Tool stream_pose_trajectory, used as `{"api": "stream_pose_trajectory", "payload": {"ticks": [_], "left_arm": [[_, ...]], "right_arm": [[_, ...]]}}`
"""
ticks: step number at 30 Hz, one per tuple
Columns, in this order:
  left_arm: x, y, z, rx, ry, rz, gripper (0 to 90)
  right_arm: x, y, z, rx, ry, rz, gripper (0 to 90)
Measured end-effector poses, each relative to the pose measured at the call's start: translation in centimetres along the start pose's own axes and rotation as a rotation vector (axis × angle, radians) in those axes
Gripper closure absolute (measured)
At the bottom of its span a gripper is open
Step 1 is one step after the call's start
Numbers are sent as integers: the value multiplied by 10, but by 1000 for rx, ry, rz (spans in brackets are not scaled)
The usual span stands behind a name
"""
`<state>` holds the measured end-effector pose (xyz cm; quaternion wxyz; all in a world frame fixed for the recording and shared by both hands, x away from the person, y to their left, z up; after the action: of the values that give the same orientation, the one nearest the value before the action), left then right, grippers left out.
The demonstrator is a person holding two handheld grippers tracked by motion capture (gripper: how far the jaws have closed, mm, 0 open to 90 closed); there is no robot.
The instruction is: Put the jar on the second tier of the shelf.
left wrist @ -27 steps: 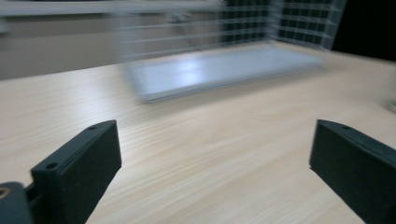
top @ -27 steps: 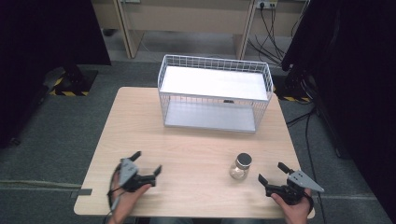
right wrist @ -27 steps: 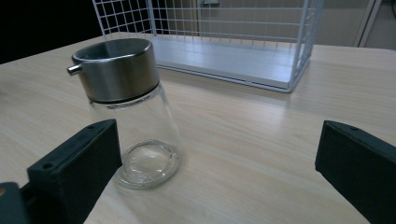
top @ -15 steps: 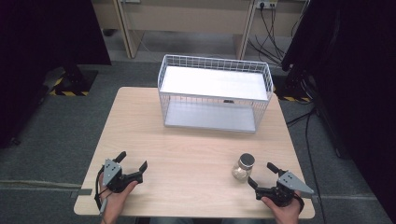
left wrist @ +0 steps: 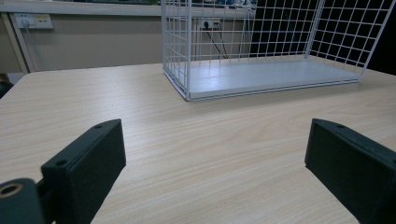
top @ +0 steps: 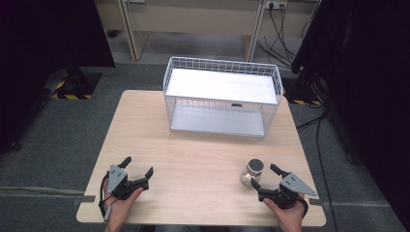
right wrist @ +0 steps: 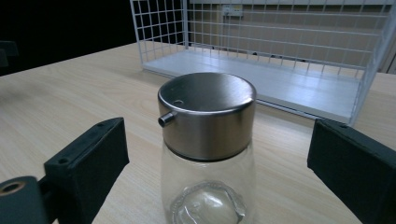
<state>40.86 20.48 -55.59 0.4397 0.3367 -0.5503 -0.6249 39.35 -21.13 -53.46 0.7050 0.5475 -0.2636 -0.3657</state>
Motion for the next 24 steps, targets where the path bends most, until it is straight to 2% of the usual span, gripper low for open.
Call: {"api": "stream_pose_trajectory", "payload": {"ticks": [5,11,24], "left_arm": [[-1,0,0,1,3,7,50],[0,0,0,-5,3,-3,52],[0,0,0,-2,3,4,52]], "right_arm": [[-4,2,-7,-7,16,16,80],[-7,4,-16,-9,20,21,119],[-1,3,-27,-10,-30,12,316]]}}
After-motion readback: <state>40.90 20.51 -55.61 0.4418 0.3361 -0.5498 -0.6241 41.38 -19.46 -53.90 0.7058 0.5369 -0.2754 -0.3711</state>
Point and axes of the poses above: each handheld gripper's, and its own axes: z roughly backward along the jaws, y roughly out of its top, x roughly to its right, the point moved 10 cm from there along -z, roughly forward along the jaws
